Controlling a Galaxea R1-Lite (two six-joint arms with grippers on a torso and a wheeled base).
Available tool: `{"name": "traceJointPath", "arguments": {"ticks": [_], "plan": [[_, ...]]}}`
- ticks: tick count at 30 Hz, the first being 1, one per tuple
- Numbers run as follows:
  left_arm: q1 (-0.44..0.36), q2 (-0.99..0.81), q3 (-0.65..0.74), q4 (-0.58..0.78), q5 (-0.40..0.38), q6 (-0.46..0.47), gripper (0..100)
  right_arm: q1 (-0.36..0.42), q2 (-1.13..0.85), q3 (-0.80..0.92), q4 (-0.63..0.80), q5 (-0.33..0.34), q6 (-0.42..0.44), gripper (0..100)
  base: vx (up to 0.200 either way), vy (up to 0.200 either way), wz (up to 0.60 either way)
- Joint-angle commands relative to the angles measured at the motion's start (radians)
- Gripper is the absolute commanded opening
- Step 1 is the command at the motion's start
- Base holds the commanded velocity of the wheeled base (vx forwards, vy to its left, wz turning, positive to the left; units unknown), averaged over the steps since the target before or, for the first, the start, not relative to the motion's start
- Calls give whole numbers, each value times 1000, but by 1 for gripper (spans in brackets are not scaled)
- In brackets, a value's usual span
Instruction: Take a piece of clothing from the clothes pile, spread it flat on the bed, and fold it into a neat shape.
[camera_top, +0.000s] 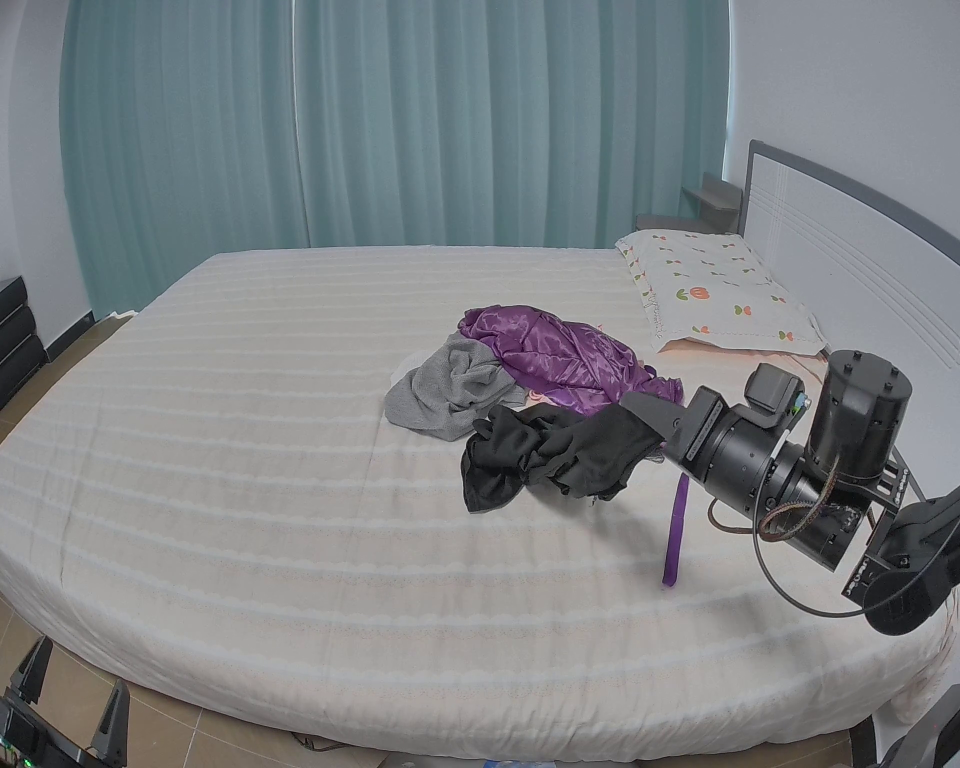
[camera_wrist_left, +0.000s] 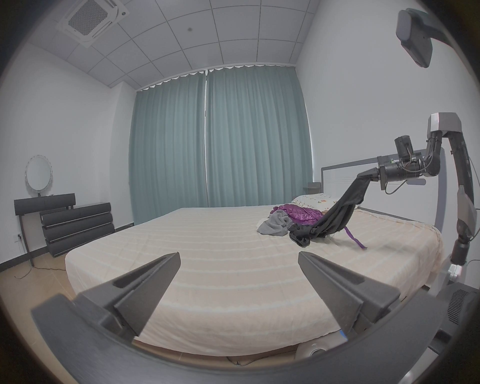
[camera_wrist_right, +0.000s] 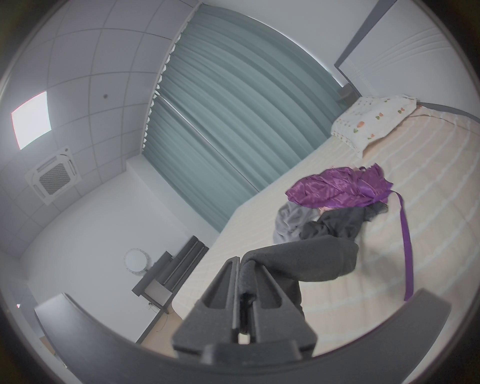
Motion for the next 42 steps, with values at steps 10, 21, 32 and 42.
{"name": "traceJointPath", "arguments": {"ticks": [10, 21, 32, 42], "plan": [[-18, 426, -337, -53, -25, -261, 100, 14, -25, 1, -58, 0, -23, 0, 0, 0, 0], [-233, 1024, -346, -206, -169, -250, 100, -26, 12, -19, -76, 11, -26, 0, 0, 0, 0], [-304, 1591, -372, -634, -128, -291, 100, -61, 13, -11, -110, 8, -61, 0, 0, 0, 0], [-428, 1777, -485, -685, -4, -334, 100, -96, 18, -9, -112, 11, -60, 0, 0, 0, 0]]}}
